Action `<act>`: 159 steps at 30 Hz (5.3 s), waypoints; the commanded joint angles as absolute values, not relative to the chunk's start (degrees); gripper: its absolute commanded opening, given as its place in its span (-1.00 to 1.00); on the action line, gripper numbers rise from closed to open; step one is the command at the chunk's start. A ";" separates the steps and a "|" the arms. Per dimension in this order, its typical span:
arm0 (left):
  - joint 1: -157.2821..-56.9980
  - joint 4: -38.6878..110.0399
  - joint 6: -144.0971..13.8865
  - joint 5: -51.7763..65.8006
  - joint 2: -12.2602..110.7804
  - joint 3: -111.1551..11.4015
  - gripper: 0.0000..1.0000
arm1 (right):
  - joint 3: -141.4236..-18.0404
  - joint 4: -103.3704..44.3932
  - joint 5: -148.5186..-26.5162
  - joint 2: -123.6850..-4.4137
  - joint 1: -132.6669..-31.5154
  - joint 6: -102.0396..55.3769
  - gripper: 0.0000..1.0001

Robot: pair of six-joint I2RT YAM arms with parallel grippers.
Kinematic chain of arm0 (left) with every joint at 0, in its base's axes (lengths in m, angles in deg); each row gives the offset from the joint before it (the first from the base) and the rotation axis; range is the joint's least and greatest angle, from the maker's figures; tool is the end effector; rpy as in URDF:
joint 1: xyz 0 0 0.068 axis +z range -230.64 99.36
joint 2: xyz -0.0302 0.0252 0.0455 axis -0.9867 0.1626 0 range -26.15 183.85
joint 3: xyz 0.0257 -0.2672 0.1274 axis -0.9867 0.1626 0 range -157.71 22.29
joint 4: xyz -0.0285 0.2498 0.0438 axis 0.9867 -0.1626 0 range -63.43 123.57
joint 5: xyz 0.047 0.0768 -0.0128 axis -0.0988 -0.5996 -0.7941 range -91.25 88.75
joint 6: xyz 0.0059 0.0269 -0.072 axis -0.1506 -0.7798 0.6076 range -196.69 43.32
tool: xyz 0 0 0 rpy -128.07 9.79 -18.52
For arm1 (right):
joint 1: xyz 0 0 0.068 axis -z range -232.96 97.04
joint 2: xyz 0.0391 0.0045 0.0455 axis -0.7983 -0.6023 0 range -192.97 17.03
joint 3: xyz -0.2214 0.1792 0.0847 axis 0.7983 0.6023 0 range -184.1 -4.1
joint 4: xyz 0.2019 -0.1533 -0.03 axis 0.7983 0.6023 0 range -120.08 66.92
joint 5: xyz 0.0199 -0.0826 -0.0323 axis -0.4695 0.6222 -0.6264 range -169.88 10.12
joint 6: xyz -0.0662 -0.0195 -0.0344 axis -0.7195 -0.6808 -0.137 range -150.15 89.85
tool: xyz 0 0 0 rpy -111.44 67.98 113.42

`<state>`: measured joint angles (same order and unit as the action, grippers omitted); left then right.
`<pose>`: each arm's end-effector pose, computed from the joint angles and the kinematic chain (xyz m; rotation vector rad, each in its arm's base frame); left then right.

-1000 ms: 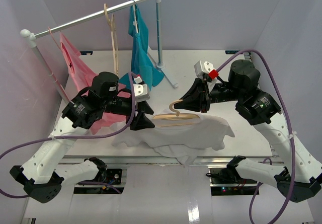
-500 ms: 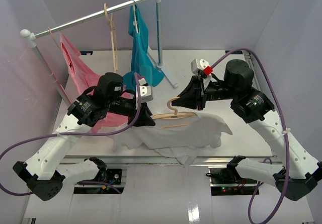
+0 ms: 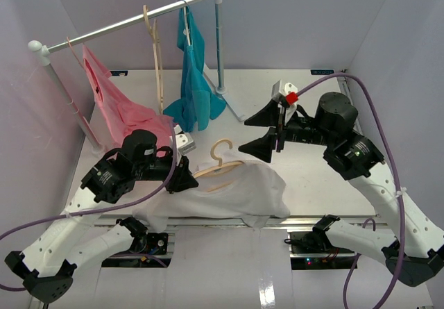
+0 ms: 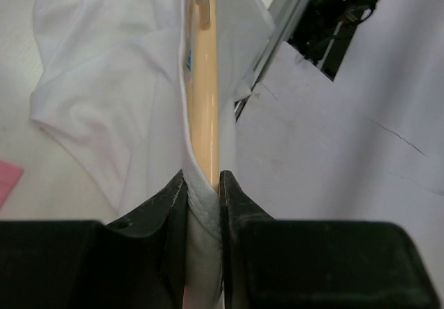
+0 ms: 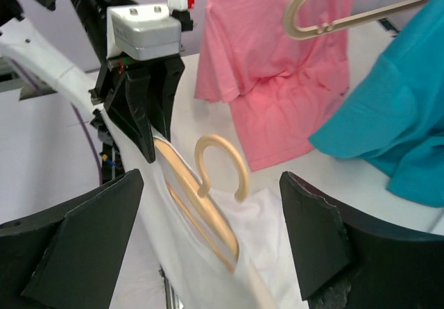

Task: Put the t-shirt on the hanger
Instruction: Place the hanger at the clothesline, then reset both arms

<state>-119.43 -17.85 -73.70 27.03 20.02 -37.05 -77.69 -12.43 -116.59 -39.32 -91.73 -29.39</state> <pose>0.0910 -0.1131 0.3532 0.9731 2.0991 -0.9376 0.1284 0.1536 0.4812 -1.0143 1.3342 1.0314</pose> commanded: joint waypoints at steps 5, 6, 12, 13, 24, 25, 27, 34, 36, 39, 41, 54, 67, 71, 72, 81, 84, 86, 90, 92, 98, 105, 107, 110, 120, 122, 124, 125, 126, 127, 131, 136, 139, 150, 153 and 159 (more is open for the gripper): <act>-119.40 -27.67 -54.35 0.97 16.39 -37.85 -1.00 | -80.35 -15.77 -106.08 -30.41 -91.81 -27.77 0.78; -119.40 -28.80 -52.89 0.21 16.34 -37.50 -1.00 | -80.93 -15.60 -105.85 -29.91 -91.81 -27.88 0.79; -119.40 -35.69 -47.59 -8.38 14.02 -38.54 -1.00 | -84.61 -12.77 -102.28 -28.23 -91.81 -29.18 0.81; -119.40 -36.95 -46.73 -10.24 13.82 -39.44 -1.00 | -84.96 -12.26 -101.58 -28.08 -91.81 -29.38 0.81; -119.37 -42.55 -37.05 -31.19 16.25 -46.86 -1.00 | -82.62 -11.19 -99.81 -26.46 -91.84 -29.57 0.81; -119.34 -41.40 -37.05 -32.53 16.87 -47.72 -1.00 | -82.18 -11.19 -99.99 -26.26 -91.87 -29.42 0.81; -119.35 -38.76 -37.67 -34.83 18.40 -49.49 -1.00 | -81.09 -11.19 -100.73 -25.83 -91.86 -28.99 0.81; -119.40 -30.71 -43.70 -46.36 25.89 -58.87 -1.00 | -75.01 -11.36 -101.41 -22.37 -91.86 -28.26 0.81; -119.40 -27.32 -46.99 -48.92 27.52 -60.98 -1.00 | -73.91 -11.28 -101.32 -20.46 -91.81 -28.30 0.81; -119.33 -23.29 -51.35 -51.45 30.19 -64.98 -1.00 | -72.73 -11.36 -101.25 -18.70 -91.81 -28.28 0.81; -119.33 -21.43 -54.27 -53.44 31.76 -67.76 -1.00 | -72.44 -11.36 -101.46 -18.05 -91.81 -28.14 0.81; -113.10 -16.33 -67.13 -56.90 43.64 -77.04 -1.00 | -70.58 -11.45 -101.23 -16.25 -91.81 -27.71 0.81; -106.83 -6.71 -79.46 -51.08 46.29 -81.09 -1.00 | -70.48 -11.64 -100.58 -17.64 -91.90 -27.29 0.81; -106.83 -8.10 -80.01 -50.01 46.61 -81.85 -1.00 | -69.28 -13.00 -100.37 -17.71 -91.90 -27.13 0.81; -106.83 -8.51 -80.28 -50.28 46.57 -81.80 -1.00 | -69.14 -13.23 -100.41 -17.80 -91.90 -27.04 0.81; -106.76 -6.56 -85.75 -53.42 48.08 -84.63 -1.00 | -68.39 -13.28 -100.67 -16.84 -91.91 -27.38 0.81; -106.13 -4.66 -89.07 -54.81 50.18 -83.97 -1.00 | -67.91 -13.25 -100.22 -16.19 -91.94 -27.64 0.82; -105.19 -4.07 -89.04 -53.63 50.98 -83.85 -1.00 | -67.76 -13.24 -100.24 -16.04 -91.93 -27.62 0.82; -103.35 -3.76 -88.47 -51.91 53.05 -85.15 -1.00 | -66.76 -13.33 -100.41 -15.19 -91.90 -27.63 0.82; -102.98 -4.03 -88.64 -51.96 54.06 -85.70 -1.00 | -66.10 -13.38 -100.36 -14.55 -91.90 -27.68 0.82; -101.80 -5.78 -85.99 -50.49 53.96 -82.95 -1.00 | -65.41 -13.38 -99.92 -13.21 -91.90 -28.04 0.82; -101.03 -11.01 -82.26 -48.26 54.45 -83.52 -0.61 | -64.61 -13.40 -99.60 -12.10 -91.90 -28.20 0.82; -101.03 -13.42 -79.24 -47.09 53.90 -85.65 -0.06 | -64.34 -13.46 -99.25 -12.30 -91.90 -28.13 0.83; -101.03 -17.27 -76.76 -44.19 52.81 -88.32 0.45 | -63.31 -13.67 -98.55 -12.78 -91.90 -27.96 0.83; -101.03 -19.38 -72.35 -18.12 47.60 -79.95 0.96 | -55.87 -15.13 -97.60 -14.42 -91.90 -25.47 0.94; -101.03 -16.57 -71.15 -11.86 45.19 -75.65 0.96 | -53.00 -15.63 -97.23 -14.92 -91.90 -24.90 0.90; -101.06 -15.52 -70.62 -9.19 44.00 -74.70 0.96 | -51.49 -15.77 -96.32 -15.54 -91.90 -24.97 0.82; -101.11 -14.60 -70.08 -8.56 42.71 -73.78 0.96 | -49.99 -15.90 -95.57 -16.04 -91.90 -25.10 0.81; -101.12 -14.22 -69.96 -9.51 42.14 -73.48 0.96 | -49.20 -15.93 -95.24 -16.26 -91.90 -25.10 0.80; -101.12 -14.06 -70.04 -11.09 41.80 -73.41 0.96 | -48.58 -15.98 -95.05 -16.39 -91.90 -25.05 0.80; -101.12 -12.83 -70.40 -15.86 39.60 -72.81 0.96 | -43.92 -17.82 -94.91 -16.41 -91.90 -24.26 0.80; -101.12 -5.59 -67.51 6.34 34.79 -65.68 0.96 | -39.42 -21.84 -92.18 -16.25 -91.90 -22.12 0.80; -101.68 0.06 -63.71 16.94 32.62 -59.37 0.96 | -38.43 -22.39 -87.24 -16.80 -91.90 -20.76 0.80; -127.58 11.64 -58.83 0.06 29.86 -39.55 0.96 | -35.93 -21.33 -72.77 -13.37 -91.90 -16.48 0.80; -131.54 15.74 -58.18 -2.52 29.19 -34.12 0.96 | -34.82 -21.00 -69.49 -13.17 -91.90 -14.80 0.80; -134.63 27.39 -59.12 -4.51 27.80 -22.18 0.96 | -33.24 -22.06 -67.62 -13.09 -91.90 -13.74 0.80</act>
